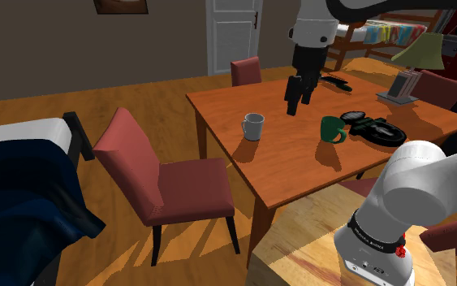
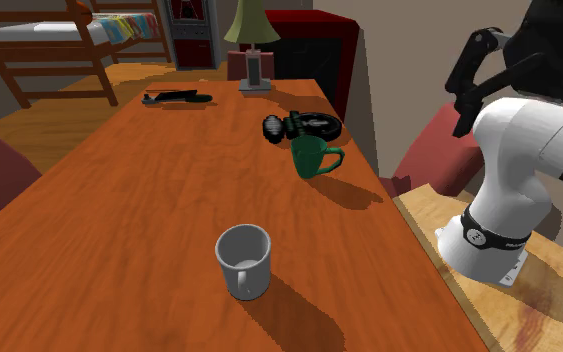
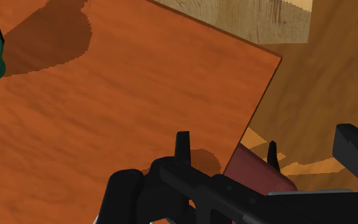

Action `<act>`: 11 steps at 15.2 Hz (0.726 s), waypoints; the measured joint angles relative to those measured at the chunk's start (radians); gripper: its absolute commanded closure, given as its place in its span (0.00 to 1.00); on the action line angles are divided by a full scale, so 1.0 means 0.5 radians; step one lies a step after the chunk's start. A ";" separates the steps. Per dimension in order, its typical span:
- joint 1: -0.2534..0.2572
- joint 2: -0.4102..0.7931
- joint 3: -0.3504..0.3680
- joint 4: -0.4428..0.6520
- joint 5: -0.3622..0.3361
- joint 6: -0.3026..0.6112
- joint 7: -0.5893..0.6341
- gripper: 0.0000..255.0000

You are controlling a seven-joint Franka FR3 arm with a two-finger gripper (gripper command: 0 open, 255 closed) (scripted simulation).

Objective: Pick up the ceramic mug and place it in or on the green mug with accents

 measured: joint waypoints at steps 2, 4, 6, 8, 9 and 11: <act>-0.006 0.023 -0.013 -0.003 -0.008 0.027 -0.015 0.00; -0.021 0.093 -0.049 -0.013 -0.027 0.116 -0.057 0.00; -0.042 0.179 -0.103 -0.033 -0.054 0.232 -0.120 0.00; -0.064 0.269 -0.160 -0.018 -0.078 0.319 -0.185 0.00; -0.079 0.319 -0.198 -0.022 -0.094 0.377 -0.229 0.00; -0.098 0.438 -0.255 -0.010 -0.110 0.496 -0.296 0.00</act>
